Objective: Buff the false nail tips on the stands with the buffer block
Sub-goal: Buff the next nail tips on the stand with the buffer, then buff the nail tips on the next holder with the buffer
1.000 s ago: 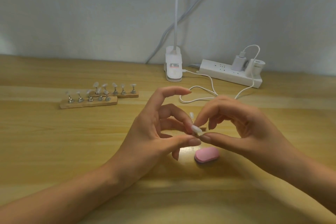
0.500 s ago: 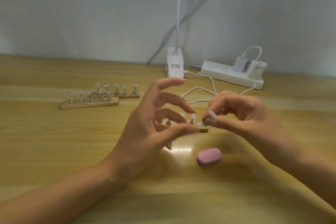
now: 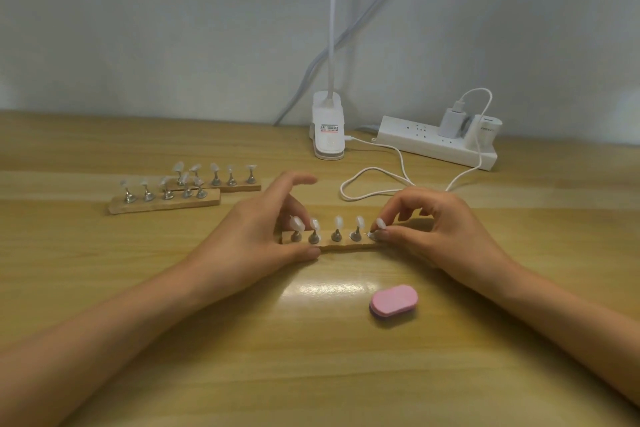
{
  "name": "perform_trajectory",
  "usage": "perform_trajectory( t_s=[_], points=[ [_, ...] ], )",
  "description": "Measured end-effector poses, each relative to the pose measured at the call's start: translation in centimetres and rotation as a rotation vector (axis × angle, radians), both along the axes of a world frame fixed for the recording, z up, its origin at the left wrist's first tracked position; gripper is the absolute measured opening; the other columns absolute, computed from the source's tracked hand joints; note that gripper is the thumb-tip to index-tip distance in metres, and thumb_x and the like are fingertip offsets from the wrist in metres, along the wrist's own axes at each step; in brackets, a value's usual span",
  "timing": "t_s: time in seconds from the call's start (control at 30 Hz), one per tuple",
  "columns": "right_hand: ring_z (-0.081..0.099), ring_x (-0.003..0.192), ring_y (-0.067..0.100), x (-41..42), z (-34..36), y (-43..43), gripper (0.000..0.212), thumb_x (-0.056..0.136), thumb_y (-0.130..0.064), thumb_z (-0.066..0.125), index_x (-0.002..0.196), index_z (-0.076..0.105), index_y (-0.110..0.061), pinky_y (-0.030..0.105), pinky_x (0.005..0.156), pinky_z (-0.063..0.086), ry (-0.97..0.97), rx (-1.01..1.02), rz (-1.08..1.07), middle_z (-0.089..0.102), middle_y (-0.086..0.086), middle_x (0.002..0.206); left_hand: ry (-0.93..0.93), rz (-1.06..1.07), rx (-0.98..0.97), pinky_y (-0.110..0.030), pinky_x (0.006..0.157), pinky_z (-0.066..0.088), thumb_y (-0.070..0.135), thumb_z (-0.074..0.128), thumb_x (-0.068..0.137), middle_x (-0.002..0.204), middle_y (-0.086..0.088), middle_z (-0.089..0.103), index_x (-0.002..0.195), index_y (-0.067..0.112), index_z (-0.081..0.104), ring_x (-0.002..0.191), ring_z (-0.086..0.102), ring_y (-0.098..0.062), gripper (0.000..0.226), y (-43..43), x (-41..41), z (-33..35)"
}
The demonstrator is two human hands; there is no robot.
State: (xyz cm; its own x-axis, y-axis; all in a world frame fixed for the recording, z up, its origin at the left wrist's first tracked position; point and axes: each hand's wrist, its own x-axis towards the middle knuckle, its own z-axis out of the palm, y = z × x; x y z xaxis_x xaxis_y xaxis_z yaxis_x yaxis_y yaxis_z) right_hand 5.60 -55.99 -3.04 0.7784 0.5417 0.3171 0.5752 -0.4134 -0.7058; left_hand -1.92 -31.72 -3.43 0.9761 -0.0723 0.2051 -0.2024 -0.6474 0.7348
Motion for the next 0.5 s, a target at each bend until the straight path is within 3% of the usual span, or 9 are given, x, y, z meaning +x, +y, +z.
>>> perform_trajectory(
  t_s=[0.17,0.27,0.37,0.5],
  points=[
    [0.068,0.083,0.01,0.77,0.06,0.08,0.009,0.081,-0.008,0.081,0.08,0.074,-0.013,0.016,0.074,0.051,0.063,0.05,0.057,0.074,-0.001,0.09,-0.076,0.023,-0.038,-0.006,0.072,0.043,0.018,0.089,0.069,0.088,0.019,0.068,0.122,0.042,0.053,0.083,0.063,-0.002,0.068,0.15,0.05,-0.31],
    [0.069,0.079,0.007,0.86,-0.09,0.11,0.009,0.082,-0.009,0.08,0.087,0.075,-0.015,0.018,0.073,0.052,0.078,0.034,0.073,0.076,-0.005,0.087,-0.101,0.025,-0.053,-0.009,0.07,0.044,0.018,0.089,0.069,0.088,0.016,0.067,0.118,0.042,0.053,0.08,0.062,-0.002,0.065,0.11,-0.02,-0.42],
    [0.065,0.083,0.002,0.84,0.03,-0.1,0.025,0.077,-0.01,0.084,0.098,0.076,-0.023,0.015,0.074,0.051,0.062,-0.036,0.103,0.073,-0.007,0.095,-0.147,0.015,-0.041,-0.011,0.07,0.046,0.016,0.089,0.07,0.089,0.017,0.068,0.12,0.042,0.052,0.083,0.064,-0.002,0.067,-0.12,-0.23,-0.48],
    [0.063,0.084,0.01,0.55,0.56,-0.7,0.027,0.074,-0.016,0.087,0.091,0.075,-0.033,0.016,0.074,0.05,-0.051,-0.117,0.134,0.068,-0.01,0.092,-0.231,-0.035,0.05,-0.012,0.076,0.048,0.02,0.087,0.073,0.095,0.019,0.067,0.13,0.043,0.048,0.092,0.063,-0.005,0.072,-0.49,-0.52,-0.35]
  ],
)
